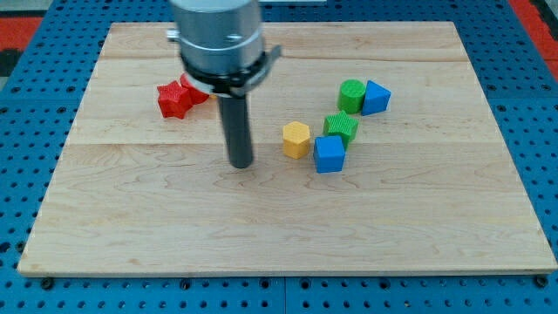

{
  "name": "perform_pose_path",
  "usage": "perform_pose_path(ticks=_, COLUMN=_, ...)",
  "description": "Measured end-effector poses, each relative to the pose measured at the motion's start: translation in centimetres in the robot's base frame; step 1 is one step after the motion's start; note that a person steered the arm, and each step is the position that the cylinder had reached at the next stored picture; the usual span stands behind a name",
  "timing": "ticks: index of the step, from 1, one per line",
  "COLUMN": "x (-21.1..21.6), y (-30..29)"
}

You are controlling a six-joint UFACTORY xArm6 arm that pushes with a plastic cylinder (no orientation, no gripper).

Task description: Push the yellow hexagon horizontally left side of the green circle

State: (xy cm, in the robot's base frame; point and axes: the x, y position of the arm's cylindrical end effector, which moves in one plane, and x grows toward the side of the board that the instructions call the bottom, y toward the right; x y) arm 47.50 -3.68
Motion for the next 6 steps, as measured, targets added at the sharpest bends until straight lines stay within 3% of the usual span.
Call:
perform_pose_path(ticks=2, x=1.0, y=6.1)
perform_pose_path(ticks=4, x=-5.7, y=4.6)
perform_pose_path(ticks=5, x=-7.7, y=3.8)
perform_pose_path(ticks=6, x=-7.2, y=5.1)
